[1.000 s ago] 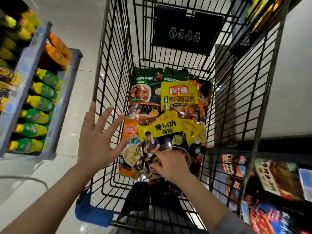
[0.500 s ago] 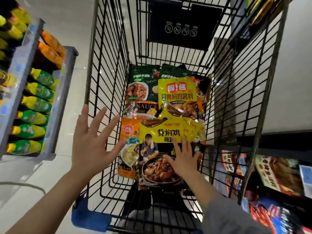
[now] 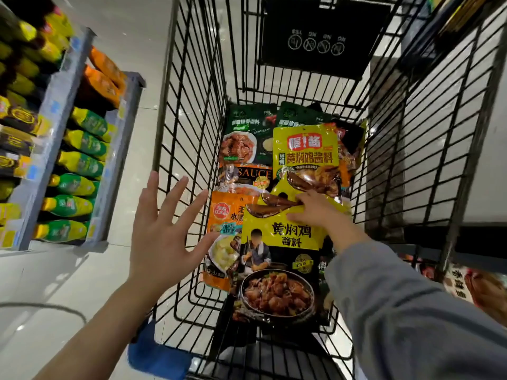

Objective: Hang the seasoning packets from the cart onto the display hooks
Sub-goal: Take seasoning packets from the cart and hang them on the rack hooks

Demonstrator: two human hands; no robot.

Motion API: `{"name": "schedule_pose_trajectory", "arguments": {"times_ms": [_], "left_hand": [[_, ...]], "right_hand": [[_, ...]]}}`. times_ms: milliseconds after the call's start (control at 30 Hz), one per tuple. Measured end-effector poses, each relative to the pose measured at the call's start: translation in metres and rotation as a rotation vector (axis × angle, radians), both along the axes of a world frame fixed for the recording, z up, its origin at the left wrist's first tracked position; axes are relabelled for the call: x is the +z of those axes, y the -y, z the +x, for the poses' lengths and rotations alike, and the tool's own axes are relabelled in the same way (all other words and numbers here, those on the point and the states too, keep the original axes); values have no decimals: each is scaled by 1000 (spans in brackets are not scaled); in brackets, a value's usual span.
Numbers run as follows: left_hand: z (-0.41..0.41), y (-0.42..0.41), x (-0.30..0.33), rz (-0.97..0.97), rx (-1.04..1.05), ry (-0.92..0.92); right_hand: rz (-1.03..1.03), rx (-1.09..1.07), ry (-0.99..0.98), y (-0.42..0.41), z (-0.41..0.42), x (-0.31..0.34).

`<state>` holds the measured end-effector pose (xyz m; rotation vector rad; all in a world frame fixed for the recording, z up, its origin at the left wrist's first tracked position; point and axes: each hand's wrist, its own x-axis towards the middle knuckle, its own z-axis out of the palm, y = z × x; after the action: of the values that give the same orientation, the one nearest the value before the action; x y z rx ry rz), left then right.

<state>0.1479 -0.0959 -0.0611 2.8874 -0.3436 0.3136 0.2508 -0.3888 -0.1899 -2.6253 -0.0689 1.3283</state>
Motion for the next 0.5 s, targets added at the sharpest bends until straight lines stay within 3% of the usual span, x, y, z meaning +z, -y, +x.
{"name": "schedule_pose_trajectory", "arguments": {"times_ms": [133,267,500], "left_hand": [[1,-2,0,7,-2,-3],[0,0,1,11,2,-1],[-1,-1,-2,35,1,0]], "right_hand": [[65,-76,78,12,-12,6],[-28,-155,165,10,-25,6],[-23,-206,22,5,-13,3]]}}
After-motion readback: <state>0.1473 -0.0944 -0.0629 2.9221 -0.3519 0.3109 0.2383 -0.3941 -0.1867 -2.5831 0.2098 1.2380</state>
